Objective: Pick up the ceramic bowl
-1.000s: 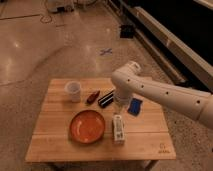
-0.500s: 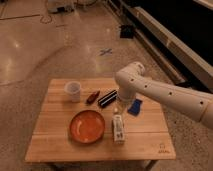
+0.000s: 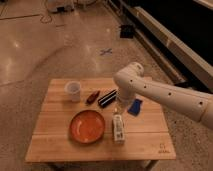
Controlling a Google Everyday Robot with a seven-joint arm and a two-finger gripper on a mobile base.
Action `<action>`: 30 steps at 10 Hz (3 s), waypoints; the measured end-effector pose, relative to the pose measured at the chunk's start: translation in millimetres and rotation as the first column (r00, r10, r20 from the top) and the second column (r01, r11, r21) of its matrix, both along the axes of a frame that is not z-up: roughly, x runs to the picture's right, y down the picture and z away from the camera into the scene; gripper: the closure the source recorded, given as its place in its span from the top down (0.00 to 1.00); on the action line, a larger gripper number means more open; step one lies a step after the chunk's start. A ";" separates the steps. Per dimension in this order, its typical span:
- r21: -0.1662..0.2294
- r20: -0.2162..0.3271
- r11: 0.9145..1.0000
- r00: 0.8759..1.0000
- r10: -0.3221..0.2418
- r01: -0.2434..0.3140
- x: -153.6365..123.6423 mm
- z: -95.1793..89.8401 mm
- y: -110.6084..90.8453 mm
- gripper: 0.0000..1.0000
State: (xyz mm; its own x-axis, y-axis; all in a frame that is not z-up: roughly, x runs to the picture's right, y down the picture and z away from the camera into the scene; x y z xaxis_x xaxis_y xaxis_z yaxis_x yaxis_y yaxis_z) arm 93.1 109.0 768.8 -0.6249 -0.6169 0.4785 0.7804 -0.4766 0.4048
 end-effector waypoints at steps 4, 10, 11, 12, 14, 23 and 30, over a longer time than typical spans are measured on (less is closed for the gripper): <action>0.002 -0.011 1.000 1.000 0.008 -0.007 -9.4 1.0 -2.1 0.45; -0.010 0.011 0.999 0.999 -0.044 0.044 -12.4 0.6 3.4 0.45; -0.019 0.002 0.998 0.998 -0.056 0.056 -3.1 -0.5 5.8 0.45; -0.014 0.009 0.998 0.998 -0.057 0.057 -7.4 0.1 5.6 0.45; -0.007 0.015 0.999 0.999 -0.039 0.039 -25.8 -3.1 1.8 0.51; 0.016 0.145 0.984 0.973 -0.178 0.178 -113.9 44.5 14.3 0.80; -0.005 0.131 0.988 0.979 -0.156 0.157 -108.3 98.1 25.9 0.80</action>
State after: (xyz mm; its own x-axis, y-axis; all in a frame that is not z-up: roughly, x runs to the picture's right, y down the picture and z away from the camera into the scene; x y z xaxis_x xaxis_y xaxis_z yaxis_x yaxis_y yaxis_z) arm -15.2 134.9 866.9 -0.7706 -0.5000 0.3952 0.6369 -0.5819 0.5057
